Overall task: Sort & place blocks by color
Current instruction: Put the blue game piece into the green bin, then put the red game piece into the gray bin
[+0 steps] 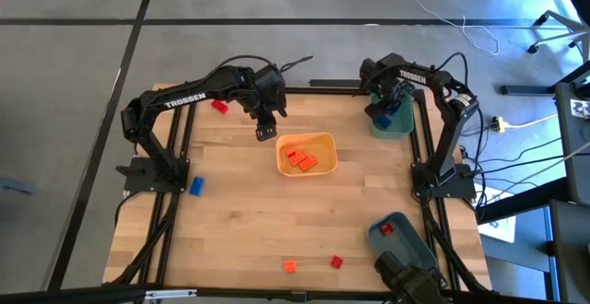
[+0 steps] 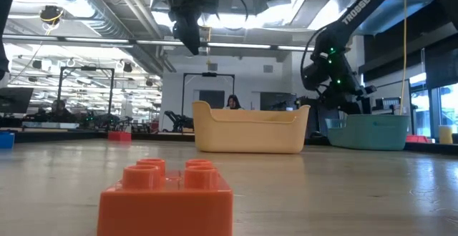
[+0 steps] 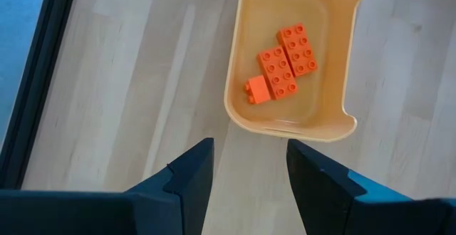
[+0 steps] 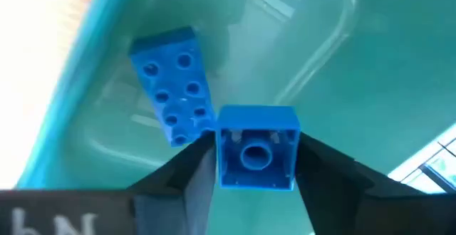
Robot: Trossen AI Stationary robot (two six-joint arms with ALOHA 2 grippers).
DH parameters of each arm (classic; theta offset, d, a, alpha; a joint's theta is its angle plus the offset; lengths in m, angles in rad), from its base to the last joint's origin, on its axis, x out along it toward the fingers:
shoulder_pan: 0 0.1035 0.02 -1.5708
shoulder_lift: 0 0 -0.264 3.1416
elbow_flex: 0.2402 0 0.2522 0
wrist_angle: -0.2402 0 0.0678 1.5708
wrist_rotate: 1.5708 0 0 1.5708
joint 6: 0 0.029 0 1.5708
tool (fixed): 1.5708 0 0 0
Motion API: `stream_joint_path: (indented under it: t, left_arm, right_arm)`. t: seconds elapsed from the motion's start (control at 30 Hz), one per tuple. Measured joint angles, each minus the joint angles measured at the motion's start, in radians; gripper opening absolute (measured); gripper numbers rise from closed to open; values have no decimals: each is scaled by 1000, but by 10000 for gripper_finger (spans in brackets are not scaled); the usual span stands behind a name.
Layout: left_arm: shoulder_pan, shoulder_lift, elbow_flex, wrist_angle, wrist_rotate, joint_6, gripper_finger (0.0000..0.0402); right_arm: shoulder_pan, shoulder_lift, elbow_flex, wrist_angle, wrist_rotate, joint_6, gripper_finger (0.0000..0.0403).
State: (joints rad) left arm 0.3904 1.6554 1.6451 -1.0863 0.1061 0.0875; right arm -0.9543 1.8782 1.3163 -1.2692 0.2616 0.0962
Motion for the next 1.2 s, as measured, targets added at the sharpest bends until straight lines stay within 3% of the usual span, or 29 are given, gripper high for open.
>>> stream_joint_path:
  t: [0.3,0.53,0.63,0.87,1.1,1.2]
  left_arm:
    - [0,0,0,0,0,-6,169]
    - [0,0,0,-1,0,-6,169]
    - [0,0,0,-1,0,-6,169]
    - [0,0,0,-53,41,-31,169]
    - [-16,0,0,-191,34,-136,169]
    - [-60,0,0,-220,35,-111,169]
  right_arm:
    - [1,0,3,-5,-1,2,199]
    - [1,-30,100,-154,-3,-1,199]
    - [13,-96,152,-167,-20,0,199]
    - [70,-314,208,-163,-183,-24,200]
    - [170,-525,201,-161,-187,2,200]
    - [224,-593,201,-160,-189,-11,200]
